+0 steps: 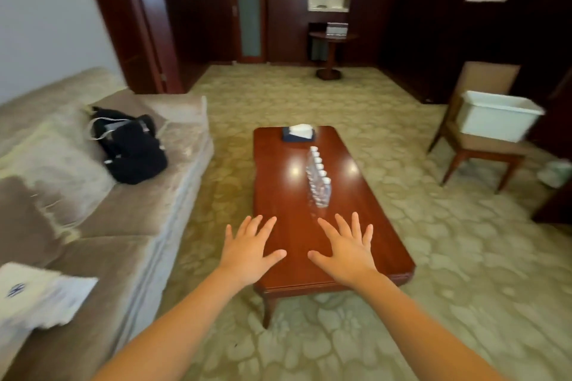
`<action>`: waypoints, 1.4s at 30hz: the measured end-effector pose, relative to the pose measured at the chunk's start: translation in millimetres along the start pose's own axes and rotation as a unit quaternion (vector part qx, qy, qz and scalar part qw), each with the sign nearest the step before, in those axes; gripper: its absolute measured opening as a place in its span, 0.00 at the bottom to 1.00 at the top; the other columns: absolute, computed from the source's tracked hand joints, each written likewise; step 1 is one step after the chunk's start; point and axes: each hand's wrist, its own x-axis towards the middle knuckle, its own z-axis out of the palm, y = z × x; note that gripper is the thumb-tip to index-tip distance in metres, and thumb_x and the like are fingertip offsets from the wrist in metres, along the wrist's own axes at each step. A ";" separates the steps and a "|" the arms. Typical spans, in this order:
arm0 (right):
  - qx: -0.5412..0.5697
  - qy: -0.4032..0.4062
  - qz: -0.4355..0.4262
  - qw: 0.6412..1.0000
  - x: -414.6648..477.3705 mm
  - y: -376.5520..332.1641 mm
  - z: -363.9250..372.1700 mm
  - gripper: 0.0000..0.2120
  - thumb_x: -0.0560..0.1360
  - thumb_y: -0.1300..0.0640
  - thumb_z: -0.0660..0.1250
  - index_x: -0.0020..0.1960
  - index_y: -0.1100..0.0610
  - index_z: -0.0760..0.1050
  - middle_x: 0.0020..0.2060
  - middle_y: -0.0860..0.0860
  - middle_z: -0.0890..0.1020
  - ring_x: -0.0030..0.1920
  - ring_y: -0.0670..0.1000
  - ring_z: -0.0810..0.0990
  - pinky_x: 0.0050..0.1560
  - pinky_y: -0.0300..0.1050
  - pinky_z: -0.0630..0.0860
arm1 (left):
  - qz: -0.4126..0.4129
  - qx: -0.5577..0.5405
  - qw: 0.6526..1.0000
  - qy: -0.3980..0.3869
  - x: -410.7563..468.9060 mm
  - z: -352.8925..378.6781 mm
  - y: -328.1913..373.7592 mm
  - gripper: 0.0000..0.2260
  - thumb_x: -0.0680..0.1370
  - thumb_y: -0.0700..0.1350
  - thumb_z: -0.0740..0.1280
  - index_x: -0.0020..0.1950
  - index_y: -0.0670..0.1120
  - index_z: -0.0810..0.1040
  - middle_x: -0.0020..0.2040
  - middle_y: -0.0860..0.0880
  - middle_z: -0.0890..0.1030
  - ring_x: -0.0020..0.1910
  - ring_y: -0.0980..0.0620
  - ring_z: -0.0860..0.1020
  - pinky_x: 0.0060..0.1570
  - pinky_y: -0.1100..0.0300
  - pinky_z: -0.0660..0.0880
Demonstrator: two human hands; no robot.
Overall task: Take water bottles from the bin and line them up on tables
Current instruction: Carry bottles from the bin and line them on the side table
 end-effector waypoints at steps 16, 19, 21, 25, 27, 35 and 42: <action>0.015 0.065 0.302 0.951 14.8 350.4 -85.3 0.38 0.75 0.31 0.58 0.80 0.42 0.49 0.81 0.53 0.49 0.78 0.61 0.33 0.74 0.68 0.32 | 0.312 0.070 0.943 -0.090 240.3 66.2 358.3 0.34 0.78 0.69 0.52 0.79 0.60 0.43 0.81 0.50 0.48 0.80 0.48 0.43 0.75 0.38 0.42; 0.006 0.083 0.340 0.937 39.9 420.5 -108.7 0.39 0.75 0.30 0.57 0.80 0.42 0.49 0.81 0.53 0.49 0.79 0.61 0.34 0.74 0.67 0.32 | 0.352 0.073 0.929 -0.091 298.5 76.1 432.0 0.35 0.78 0.69 0.53 0.79 0.60 0.43 0.81 0.51 0.47 0.80 0.48 0.44 0.75 0.38 0.42; 0.008 0.100 0.362 0.927 55.1 462.1 -124.1 0.39 0.75 0.30 0.57 0.80 0.42 0.49 0.81 0.53 0.49 0.79 0.61 0.34 0.74 0.67 0.32 | 0.373 0.066 0.921 -0.091 338.0 78.6 479.6 0.35 0.78 0.69 0.53 0.79 0.60 0.43 0.81 0.51 0.47 0.80 0.48 0.44 0.75 0.38 0.42; 0.009 0.109 0.397 0.911 70.5 538.8 -149.2 0.39 0.75 0.30 0.57 0.80 0.42 0.49 0.81 0.53 0.49 0.79 0.61 0.34 0.74 0.67 0.31 | 0.411 0.066 0.904 -0.095 393.7 86.0 568.0 0.35 0.77 0.70 0.53 0.79 0.61 0.42 0.81 0.51 0.47 0.80 0.49 0.43 0.75 0.39 0.41; 0.018 0.109 0.411 0.905 77.0 575.0 -156.2 0.38 0.76 0.31 0.57 0.80 0.42 0.48 0.81 0.53 0.49 0.79 0.61 0.34 0.74 0.67 0.31 | 0.428 0.074 0.895 -0.100 412.6 95.2 606.9 0.35 0.77 0.69 0.53 0.79 0.60 0.43 0.81 0.51 0.47 0.80 0.49 0.44 0.75 0.39 0.42; 0.019 0.088 0.411 0.907 135.4 761.2 -191.1 0.38 0.76 0.31 0.57 0.81 0.42 0.48 0.81 0.53 0.49 0.79 0.61 0.34 0.74 0.67 0.31 | 0.435 0.089 0.891 -0.095 515.1 142.0 764.5 0.35 0.77 0.69 0.53 0.79 0.60 0.44 0.81 0.51 0.48 0.80 0.48 0.45 0.75 0.38 0.41; -0.010 0.063 0.331 0.942 205.7 916.8 -256.1 0.38 0.76 0.32 0.57 0.80 0.41 0.47 0.81 0.53 0.48 0.78 0.61 0.33 0.72 0.66 0.29 | 0.374 0.068 0.921 -0.087 596.3 149.1 886.7 0.35 0.77 0.70 0.52 0.79 0.58 0.43 0.81 0.50 0.47 0.80 0.48 0.43 0.75 0.38 0.40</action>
